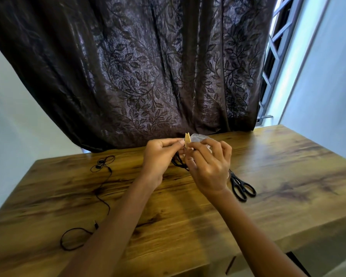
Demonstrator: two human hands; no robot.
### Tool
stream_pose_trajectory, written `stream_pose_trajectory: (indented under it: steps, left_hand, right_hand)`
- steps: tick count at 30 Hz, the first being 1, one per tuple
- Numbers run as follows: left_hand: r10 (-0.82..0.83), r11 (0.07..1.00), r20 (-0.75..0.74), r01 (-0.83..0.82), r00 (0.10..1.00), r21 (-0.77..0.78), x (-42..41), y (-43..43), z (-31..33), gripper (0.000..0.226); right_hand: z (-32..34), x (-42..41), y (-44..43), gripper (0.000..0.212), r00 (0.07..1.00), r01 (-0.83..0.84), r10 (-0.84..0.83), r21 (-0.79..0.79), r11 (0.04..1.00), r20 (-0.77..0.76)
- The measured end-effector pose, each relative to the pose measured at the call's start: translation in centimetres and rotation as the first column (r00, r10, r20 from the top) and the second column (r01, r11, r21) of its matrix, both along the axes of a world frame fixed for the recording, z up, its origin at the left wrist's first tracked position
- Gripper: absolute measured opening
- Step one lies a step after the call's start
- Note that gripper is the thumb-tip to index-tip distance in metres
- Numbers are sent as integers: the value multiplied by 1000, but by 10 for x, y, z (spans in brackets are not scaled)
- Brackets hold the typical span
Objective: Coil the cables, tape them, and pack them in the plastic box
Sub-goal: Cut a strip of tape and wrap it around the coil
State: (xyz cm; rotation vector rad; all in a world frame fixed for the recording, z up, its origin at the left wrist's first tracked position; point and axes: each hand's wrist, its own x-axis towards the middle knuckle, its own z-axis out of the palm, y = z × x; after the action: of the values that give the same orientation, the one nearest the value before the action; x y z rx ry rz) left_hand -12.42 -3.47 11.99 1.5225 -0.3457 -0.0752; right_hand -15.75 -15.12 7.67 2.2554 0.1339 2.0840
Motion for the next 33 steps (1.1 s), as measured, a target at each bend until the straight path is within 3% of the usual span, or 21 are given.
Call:
stream_pose_trajectory:
  steps: [5,16,22,25,28,29,31,33]
  left_hand:
    - [-27,999,-61,25,998,-39,-2,-1,6,10]
    - [-50,999,-73,49,996,-16,4,1,14,8]
    - [-104,994,-122,100,987,-35,5,1,16,10]
    - [-153,986,-161,140,975,-94,3,4,18,11]
    - [-159,986,-149,148,976,-81,2,6,17,13]
    - [-165,985,-141,156,976,-74,2,7,17,13]
    - [-189,981,-122,183,974,-61,2,8,16,14]
    - [-213,977,-103,211,972,-28,2,10,16,14]
  right_hand:
    - [7,-3,-3,7,999,-12,13,31,999,-37]
    - [12,-3,-13,16,972,-111,109,2,994,-209]
    - [9,-4,-18,34,938,-127,113,-23,992,-328]
    - [12,-8,-16,38,879,-259,292,137,956,-377]
    - [20,-13,-9,33,752,-439,614,514,737,-240]
    - [24,-15,-7,30,697,-459,698,644,612,-166]
    - [32,-14,-6,25,523,-433,852,862,265,1]
    - [36,-10,-12,28,328,-331,934,943,-24,139]
